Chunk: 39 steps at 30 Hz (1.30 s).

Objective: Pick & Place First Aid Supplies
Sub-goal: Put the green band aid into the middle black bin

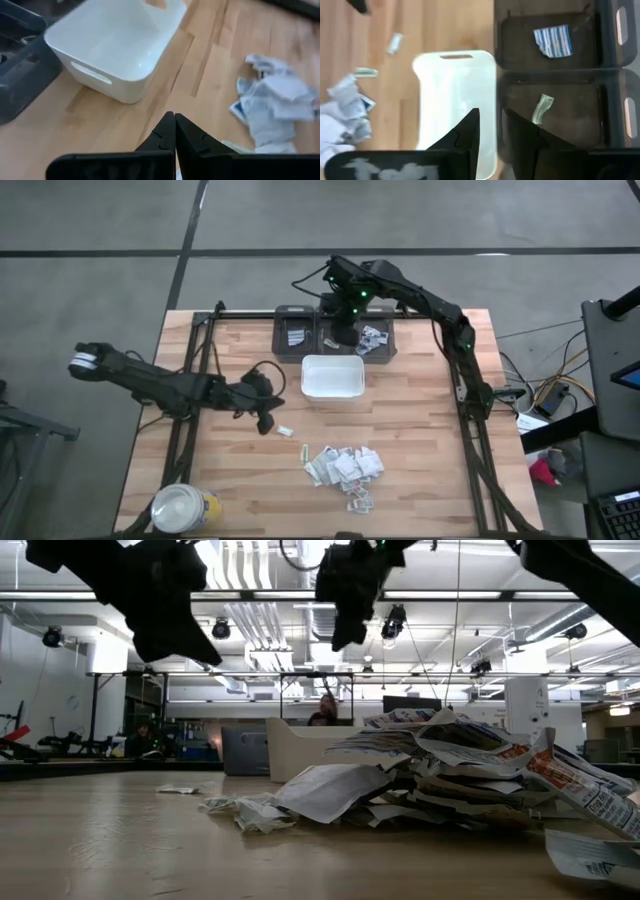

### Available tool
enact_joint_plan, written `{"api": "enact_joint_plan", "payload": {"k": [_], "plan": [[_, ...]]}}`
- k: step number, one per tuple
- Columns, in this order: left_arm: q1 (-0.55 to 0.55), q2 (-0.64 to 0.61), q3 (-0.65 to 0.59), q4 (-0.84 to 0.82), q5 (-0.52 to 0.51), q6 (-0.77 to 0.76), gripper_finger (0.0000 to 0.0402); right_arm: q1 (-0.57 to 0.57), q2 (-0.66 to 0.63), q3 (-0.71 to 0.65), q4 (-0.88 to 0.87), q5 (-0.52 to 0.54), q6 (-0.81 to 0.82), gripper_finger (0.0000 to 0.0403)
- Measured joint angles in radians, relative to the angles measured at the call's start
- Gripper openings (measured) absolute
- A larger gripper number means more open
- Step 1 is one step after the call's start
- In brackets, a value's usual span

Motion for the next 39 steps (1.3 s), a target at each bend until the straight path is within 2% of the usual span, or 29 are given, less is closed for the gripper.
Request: {"api": "enact_joint_plan", "payload": {"k": [8, 14, 18, 21, 24, 31, 39], "plan": [[0.001, 0.082, 0.000, -0.018, 0.056, 0.192, 0.0000, 0.062, -0.128, -0.003, -0.007, 0.001, 0.107, 0.0064], [0.001, 0.121, 0.000, -0.031, 0.064, 0.265, 0.0000, 0.126, -0.243, -0.024, -0.004, 0.015, 0.186, 0.0056], [0.001, 0.125, 0.000, -0.031, 0.064, 0.311, 0.0000, 0.190, -0.341, -0.095, 0.012, 0.104, 0.243, 0.0052], [0.001, 0.121, 0.000, -0.029, 0.064, 0.326, 0.0000, 0.247, -0.422, -0.198, 0.050, 0.200, 0.286, 0.0053], [0.001, 0.118, 0.000, -0.027, 0.064, 0.326, 0.0000, 0.304, -0.517, -0.336, 0.148, 0.251, 0.334, 0.0054], [0.000, 0.117, 0.000, -0.027, 0.072, 0.327, 0.0000, 0.393, -0.741, -0.703, 0.421, 0.260, 0.430, 0.0053], [0.000, 0.116, 0.000, -0.027, 0.110, 0.317, 0.0000, 0.440, -1.000, -1.064, 0.628, 0.276, 0.518, 0.0059]]}}
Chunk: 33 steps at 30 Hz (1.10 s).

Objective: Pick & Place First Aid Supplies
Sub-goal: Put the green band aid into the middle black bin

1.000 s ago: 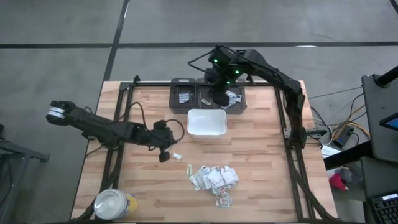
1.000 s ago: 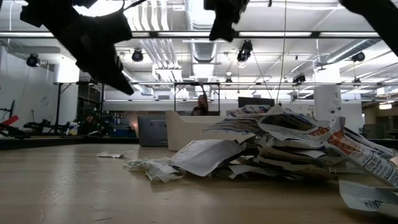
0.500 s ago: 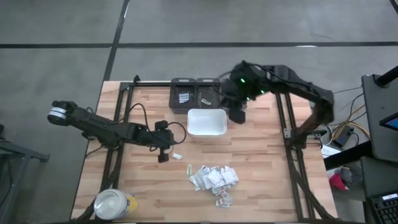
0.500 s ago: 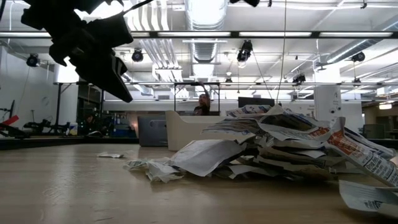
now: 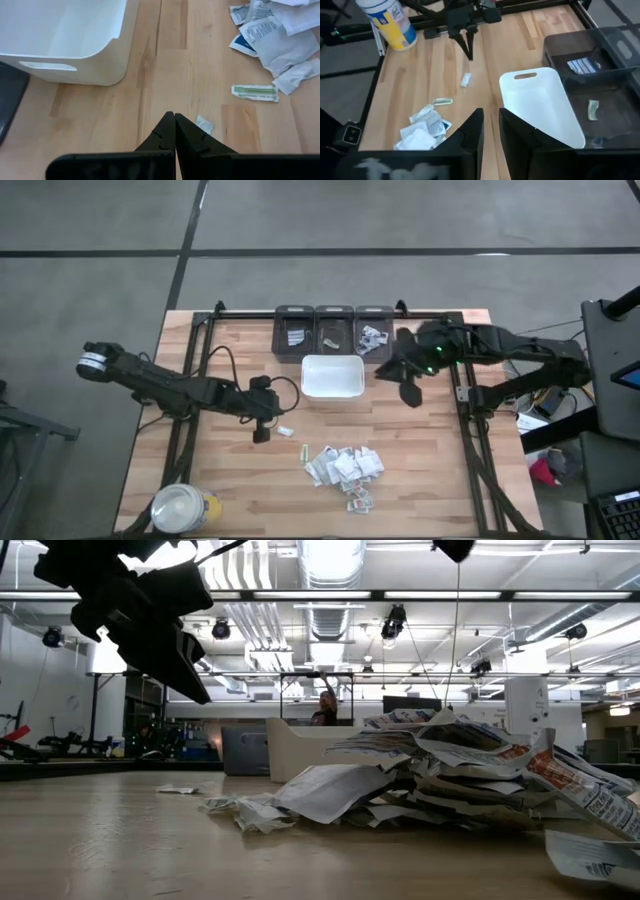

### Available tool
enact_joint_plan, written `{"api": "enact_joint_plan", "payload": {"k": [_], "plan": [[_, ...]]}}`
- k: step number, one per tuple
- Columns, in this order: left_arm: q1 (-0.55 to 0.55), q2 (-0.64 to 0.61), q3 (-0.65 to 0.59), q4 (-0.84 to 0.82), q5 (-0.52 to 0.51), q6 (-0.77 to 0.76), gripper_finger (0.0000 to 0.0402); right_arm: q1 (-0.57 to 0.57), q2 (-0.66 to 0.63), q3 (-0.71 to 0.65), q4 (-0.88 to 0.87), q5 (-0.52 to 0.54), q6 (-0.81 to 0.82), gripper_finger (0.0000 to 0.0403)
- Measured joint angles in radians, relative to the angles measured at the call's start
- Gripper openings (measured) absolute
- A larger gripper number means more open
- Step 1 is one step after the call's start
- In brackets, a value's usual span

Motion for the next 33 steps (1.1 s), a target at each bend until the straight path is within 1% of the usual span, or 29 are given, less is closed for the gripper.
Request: {"api": "enact_joint_plan", "payload": {"k": [5, 9, 15, 17, 20, 26, 30, 33], "plan": [[0.000, 0.000, 0.000, 0.000, 0.006, -0.009, 0.0001, 0.006, -0.171, -0.201, 0.140, -0.001, 0.048, 0.0055], [0.000, 0.000, 0.000, 0.000, 0.019, -0.032, 0.0001, 0.005, -0.304, -0.349, 0.228, 0.000, 0.055, 0.0052], [0.000, 0.000, 0.000, 0.000, 0.023, -0.043, 0.0001, 0.005, -0.482, -0.499, 0.240, -0.001, 0.057, 0.0059], [0.000, 0.000, 0.000, 0.000, 0.023, -0.041, 0.0001, 0.005, -0.533, -0.538, 0.241, -0.001, 0.089, 0.0062], [0.000, 0.000, 0.000, 0.000, 0.022, -0.037, 0.0001, 0.005, -0.595, -0.597, 0.256, 0.039, 0.117, 0.0067], [0.000, 0.000, 0.000, -0.001, 0.022, -0.036, 0.0001, 0.005, -0.695, -0.727, 0.328, 0.122, 0.119, 0.0075], [0.000, 0.000, 0.000, -0.001, 0.022, -0.035, 0.0007, 0.005, -0.734, -0.811, 0.430, 0.129, 0.119, 0.0080], [0.000, 0.000, 0.000, -0.002, 0.022, -0.037, 0.0027, 0.005, -0.754, -0.871, 0.511, 0.128, 0.119, 0.0079]]}}
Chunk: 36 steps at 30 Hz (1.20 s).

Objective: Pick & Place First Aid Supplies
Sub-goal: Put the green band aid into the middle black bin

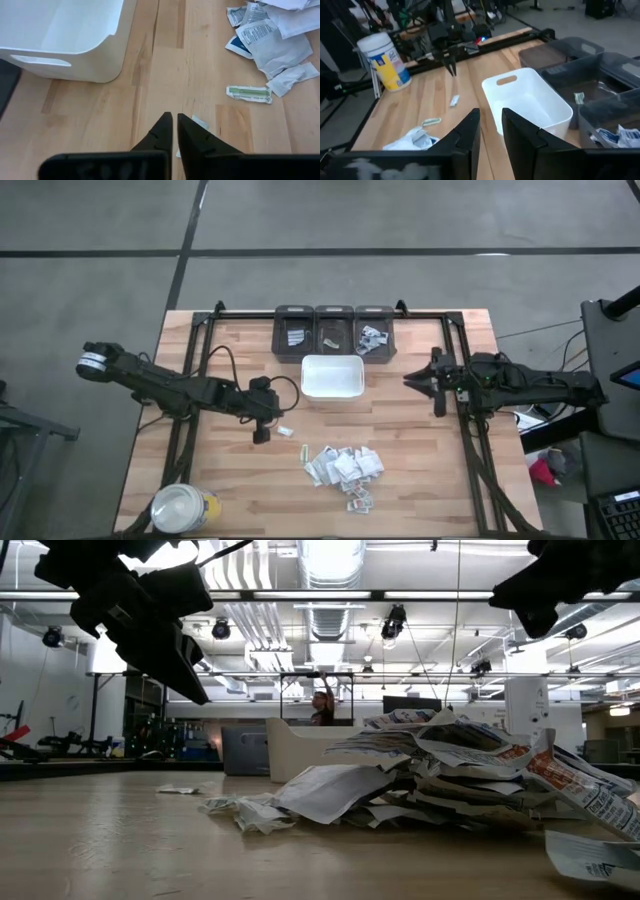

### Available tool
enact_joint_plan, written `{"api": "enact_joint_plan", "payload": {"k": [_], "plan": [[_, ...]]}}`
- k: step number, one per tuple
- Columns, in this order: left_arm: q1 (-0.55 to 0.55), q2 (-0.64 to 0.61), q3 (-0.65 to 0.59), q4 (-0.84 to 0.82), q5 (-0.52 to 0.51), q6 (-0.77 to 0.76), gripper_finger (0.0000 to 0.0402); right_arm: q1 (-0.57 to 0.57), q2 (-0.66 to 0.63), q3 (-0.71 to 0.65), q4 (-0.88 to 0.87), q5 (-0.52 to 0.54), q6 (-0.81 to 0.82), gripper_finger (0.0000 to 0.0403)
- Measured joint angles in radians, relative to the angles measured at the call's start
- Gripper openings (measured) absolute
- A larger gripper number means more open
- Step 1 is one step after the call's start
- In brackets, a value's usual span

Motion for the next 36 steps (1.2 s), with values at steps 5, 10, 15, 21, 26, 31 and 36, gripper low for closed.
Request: {"api": "enact_joint_plan", "payload": {"k": [5, 10, 15, 21, 26, 31, 36], "plan": [[0.000, 0.000, 0.000, -0.006, 0.015, -0.005, 0.0063, 0.000, -0.021, -0.090, 0.123, -0.014, 0.000, 0.0070], [0.001, 0.013, 0.000, -0.007, 0.083, 0.000, 0.0073, 0.000, -0.037, -0.174, 0.235, -0.063, 0.022, 0.0063], [0.001, 0.070, 0.000, -0.007, 0.114, 0.068, 0.0072, 0.000, -0.042, -0.237, 0.316, -0.065, 0.064, 0.0068], [0.000, 0.157, 0.027, -0.041, 0.137, 0.128, 0.0072, 0.000, -0.042, -0.261, 0.350, -0.076, 0.065, 0.0078], [0.000, 0.222, 0.085, -0.063, 0.197, 0.175, 0.0072, 0.000, -0.043, -0.269, 0.352, -0.125, 0.052, 0.0082], [0.001, 0.279, 0.128, -0.129, 0.213, 0.192, 0.0071, 0.000, -0.043, -0.292, 0.371, -0.134, 0.050, 0.0076], [0.000, 0.326, 0.139, -0.127, 0.237, 0.199, 0.0071, 0.000, -0.043, -0.320, 0.409, -0.135, 0.061, 0.0067]]}}
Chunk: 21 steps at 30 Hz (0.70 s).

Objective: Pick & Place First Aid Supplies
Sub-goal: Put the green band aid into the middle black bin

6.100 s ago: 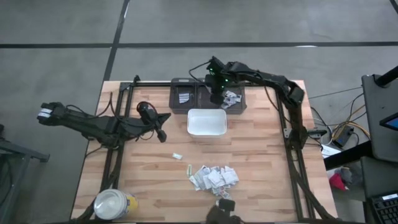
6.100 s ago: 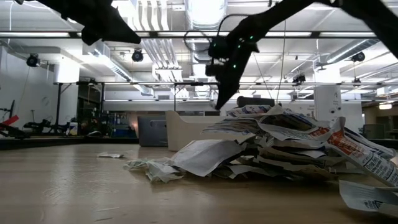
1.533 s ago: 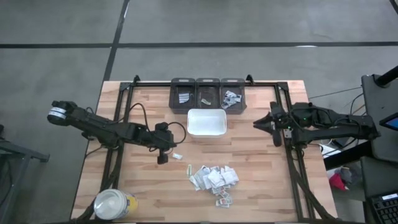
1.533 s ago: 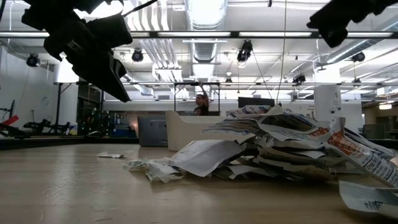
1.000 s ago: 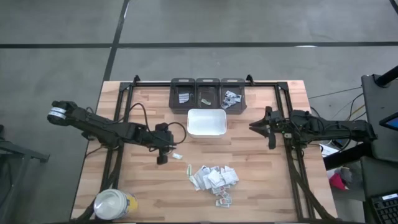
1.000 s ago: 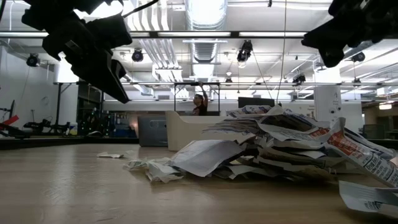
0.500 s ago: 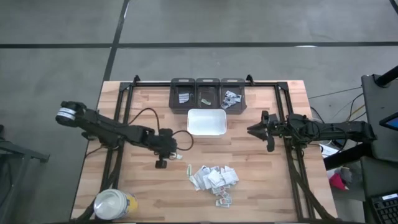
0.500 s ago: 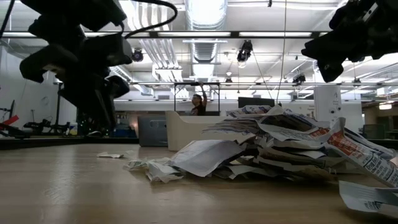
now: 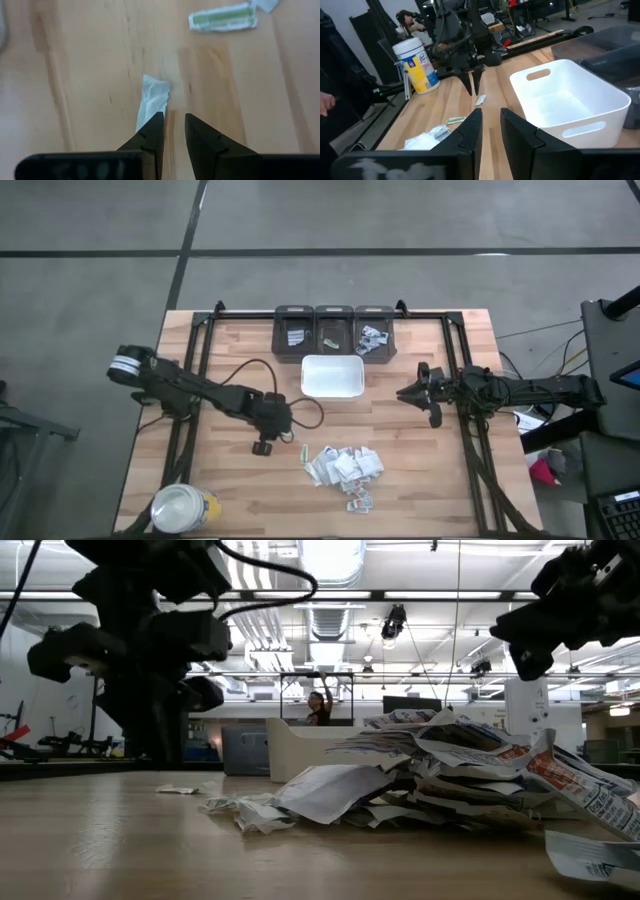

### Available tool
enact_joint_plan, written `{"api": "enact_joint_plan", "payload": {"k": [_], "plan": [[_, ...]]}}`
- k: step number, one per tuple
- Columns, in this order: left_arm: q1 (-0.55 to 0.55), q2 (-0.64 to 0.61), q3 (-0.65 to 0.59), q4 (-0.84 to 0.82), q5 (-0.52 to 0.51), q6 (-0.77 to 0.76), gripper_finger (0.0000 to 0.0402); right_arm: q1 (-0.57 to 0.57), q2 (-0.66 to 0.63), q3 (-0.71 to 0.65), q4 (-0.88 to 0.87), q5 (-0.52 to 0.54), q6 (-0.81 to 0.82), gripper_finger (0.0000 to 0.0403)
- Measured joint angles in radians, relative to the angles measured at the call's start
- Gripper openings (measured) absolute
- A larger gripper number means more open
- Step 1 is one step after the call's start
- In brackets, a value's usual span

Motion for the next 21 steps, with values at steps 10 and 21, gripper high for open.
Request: {"api": "enact_joint_plan", "payload": {"k": [10, 21], "plan": [[0.003, 0.025, 0.005, 0.009, -0.018, 0.003, 0.0071, 0.000, 0.000, -0.003, 0.008, -0.007, 0.037, 0.0071], [0.006, 0.107, 0.004, 0.051, -0.026, 0.016, 0.0071, 0.000, 0.000, -0.003, 0.011, -0.006, 0.037, 0.0086]]}}
